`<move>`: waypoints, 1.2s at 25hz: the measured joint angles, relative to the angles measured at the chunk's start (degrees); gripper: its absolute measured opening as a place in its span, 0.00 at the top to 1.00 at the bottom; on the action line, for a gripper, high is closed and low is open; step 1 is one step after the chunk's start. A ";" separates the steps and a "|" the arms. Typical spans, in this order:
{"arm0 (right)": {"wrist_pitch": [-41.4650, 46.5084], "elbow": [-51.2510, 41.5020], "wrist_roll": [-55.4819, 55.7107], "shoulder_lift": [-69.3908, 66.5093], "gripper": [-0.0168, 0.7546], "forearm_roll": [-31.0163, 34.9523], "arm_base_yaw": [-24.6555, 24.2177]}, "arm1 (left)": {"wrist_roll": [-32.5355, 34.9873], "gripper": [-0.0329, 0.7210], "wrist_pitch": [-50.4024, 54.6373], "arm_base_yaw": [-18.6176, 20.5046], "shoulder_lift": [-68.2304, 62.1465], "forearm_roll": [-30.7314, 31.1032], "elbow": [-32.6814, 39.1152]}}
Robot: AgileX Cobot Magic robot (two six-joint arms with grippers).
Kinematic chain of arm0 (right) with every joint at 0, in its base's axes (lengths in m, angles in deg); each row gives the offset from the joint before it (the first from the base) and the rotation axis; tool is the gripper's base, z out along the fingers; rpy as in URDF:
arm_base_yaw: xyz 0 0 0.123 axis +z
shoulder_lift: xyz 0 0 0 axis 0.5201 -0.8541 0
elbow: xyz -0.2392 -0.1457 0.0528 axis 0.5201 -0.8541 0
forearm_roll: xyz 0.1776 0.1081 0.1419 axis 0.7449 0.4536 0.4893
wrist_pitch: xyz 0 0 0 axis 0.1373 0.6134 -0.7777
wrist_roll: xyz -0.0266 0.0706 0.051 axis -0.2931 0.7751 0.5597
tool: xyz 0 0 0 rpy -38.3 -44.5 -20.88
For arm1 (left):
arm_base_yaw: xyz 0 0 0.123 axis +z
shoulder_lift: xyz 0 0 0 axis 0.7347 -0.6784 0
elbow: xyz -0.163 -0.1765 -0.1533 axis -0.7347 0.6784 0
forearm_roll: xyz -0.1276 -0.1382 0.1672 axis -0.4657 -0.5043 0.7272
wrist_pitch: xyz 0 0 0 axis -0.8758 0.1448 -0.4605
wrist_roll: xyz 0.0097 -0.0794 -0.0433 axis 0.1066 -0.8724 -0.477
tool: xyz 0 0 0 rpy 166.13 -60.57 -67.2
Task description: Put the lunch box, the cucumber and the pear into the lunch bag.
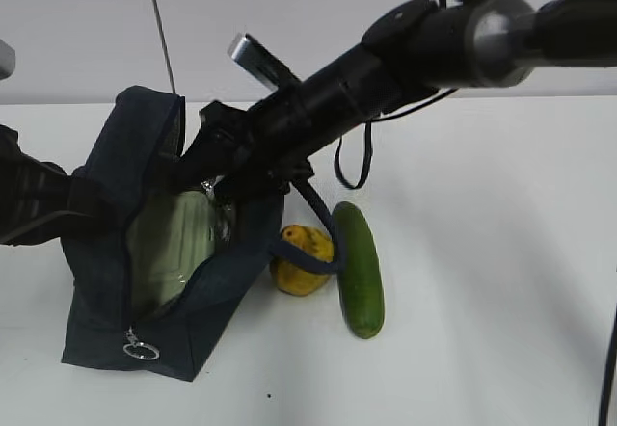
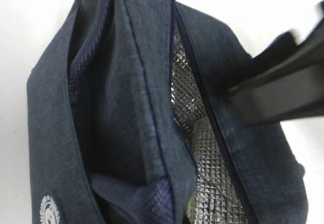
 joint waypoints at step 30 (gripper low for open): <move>11.33 3.75 37.59 1.10 0.33 -53.04 -1.68 | 0.00 0.98 0.54 0.00 0.00 -0.59 0.00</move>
